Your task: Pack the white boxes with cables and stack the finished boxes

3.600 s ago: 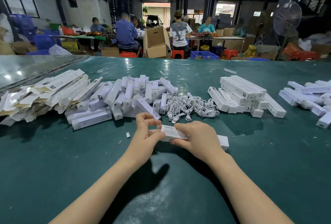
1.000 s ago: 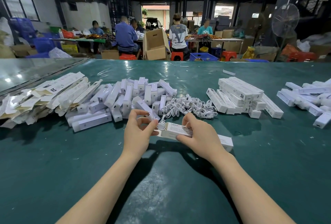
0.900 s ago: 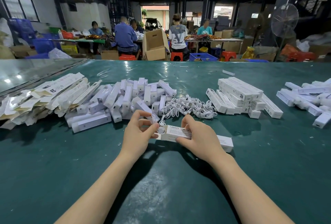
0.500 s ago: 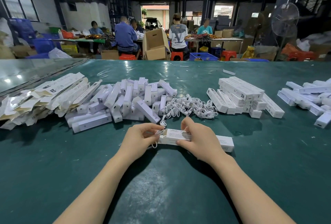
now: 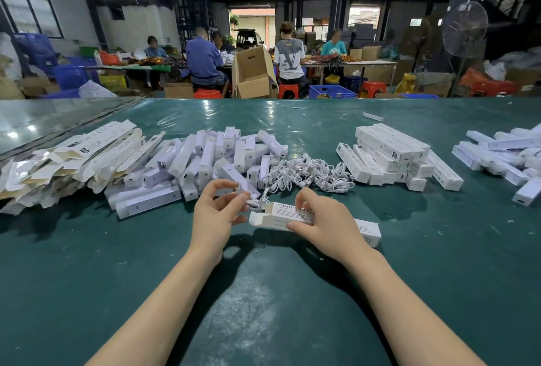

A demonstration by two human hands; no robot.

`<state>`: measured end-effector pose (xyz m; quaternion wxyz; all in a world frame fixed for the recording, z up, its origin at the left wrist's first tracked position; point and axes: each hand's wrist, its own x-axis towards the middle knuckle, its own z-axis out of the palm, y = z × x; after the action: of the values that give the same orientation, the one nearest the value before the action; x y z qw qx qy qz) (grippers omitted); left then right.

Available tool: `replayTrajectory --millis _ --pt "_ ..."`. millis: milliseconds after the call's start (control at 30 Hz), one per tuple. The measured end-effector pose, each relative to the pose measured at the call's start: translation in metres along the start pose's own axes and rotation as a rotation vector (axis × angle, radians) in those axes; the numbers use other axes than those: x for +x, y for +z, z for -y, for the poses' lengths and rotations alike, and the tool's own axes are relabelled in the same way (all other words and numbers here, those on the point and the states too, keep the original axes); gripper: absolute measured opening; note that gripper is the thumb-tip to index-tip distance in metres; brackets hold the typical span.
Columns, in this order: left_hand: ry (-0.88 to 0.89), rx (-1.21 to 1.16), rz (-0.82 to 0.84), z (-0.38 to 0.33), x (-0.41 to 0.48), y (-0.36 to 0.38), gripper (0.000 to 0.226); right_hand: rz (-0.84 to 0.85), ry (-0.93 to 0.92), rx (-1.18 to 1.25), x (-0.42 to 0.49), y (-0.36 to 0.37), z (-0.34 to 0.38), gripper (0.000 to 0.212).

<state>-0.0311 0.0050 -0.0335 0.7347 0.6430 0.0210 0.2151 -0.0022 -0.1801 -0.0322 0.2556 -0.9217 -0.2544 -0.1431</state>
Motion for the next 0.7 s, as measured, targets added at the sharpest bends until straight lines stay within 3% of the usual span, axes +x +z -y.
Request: replayTrajectory --millis 267,533,700 --pt "-0.224 -0.089 0.05 0.004 -0.002 0.007 0.022 -0.02 0.0 0.033 0.0 -0.002 0.0 0.027" --pt "0.061 0.439 0.131 0.01 -0.004 0.005 0.018 0.008 -0.018 0.02 -0.002 0.002 -0.001 0.028" --pt "0.128 0.653 0.249 0.007 -0.004 -0.003 0.028 -0.001 -0.006 0.034 -0.001 0.005 0.0 0.031"
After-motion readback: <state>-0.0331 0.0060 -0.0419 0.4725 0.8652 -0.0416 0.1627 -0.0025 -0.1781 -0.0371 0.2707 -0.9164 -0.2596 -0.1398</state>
